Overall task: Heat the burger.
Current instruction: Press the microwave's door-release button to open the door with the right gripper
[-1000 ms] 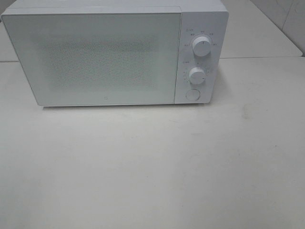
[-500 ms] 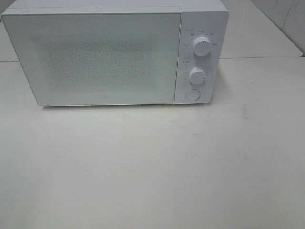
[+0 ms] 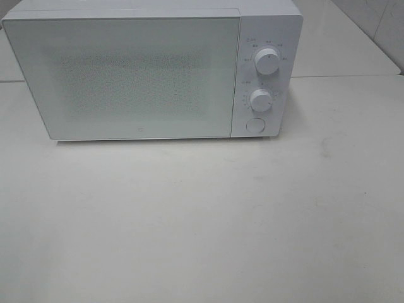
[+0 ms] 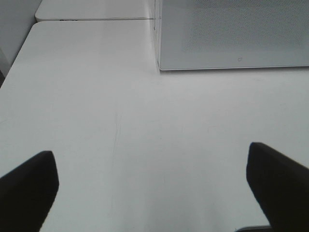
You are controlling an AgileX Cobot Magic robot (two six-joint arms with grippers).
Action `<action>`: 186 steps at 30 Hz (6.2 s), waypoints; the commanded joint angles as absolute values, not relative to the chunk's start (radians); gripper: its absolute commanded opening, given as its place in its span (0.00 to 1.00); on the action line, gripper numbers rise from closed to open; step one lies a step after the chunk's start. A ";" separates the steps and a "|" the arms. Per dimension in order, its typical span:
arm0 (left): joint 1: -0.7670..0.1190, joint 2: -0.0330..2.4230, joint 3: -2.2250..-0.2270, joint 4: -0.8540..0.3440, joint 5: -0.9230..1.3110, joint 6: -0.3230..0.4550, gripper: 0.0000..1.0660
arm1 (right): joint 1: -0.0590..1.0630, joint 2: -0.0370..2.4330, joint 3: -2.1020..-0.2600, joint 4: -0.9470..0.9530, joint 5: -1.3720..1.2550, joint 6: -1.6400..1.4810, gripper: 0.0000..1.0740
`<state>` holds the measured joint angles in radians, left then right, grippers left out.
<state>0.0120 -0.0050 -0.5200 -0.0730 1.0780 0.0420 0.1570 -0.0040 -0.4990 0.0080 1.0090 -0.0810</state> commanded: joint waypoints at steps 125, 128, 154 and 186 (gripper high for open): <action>0.015 -0.013 -0.517 -0.072 1.069 0.035 0.92 | 0.771 1.885 -0.494 0.750 -1.339 -0.201 0.71; 0.015 -0.013 -0.517 -0.072 1.069 0.035 0.92 | 0.771 1.885 -0.494 0.750 -1.339 -0.185 0.71; 0.015 -0.013 -0.517 -0.072 1.069 0.035 0.92 | 0.771 1.885 -0.494 0.748 -1.267 0.991 0.35; 0.015 -0.013 -0.517 -0.072 1.069 0.035 0.92 | 0.753 1.986 -0.569 0.798 -1.097 1.448 0.00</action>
<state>0.0120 -0.0050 -0.5200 -0.0730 1.0780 0.0420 0.7610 1.9760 -0.5510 0.8020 -1.1050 1.4300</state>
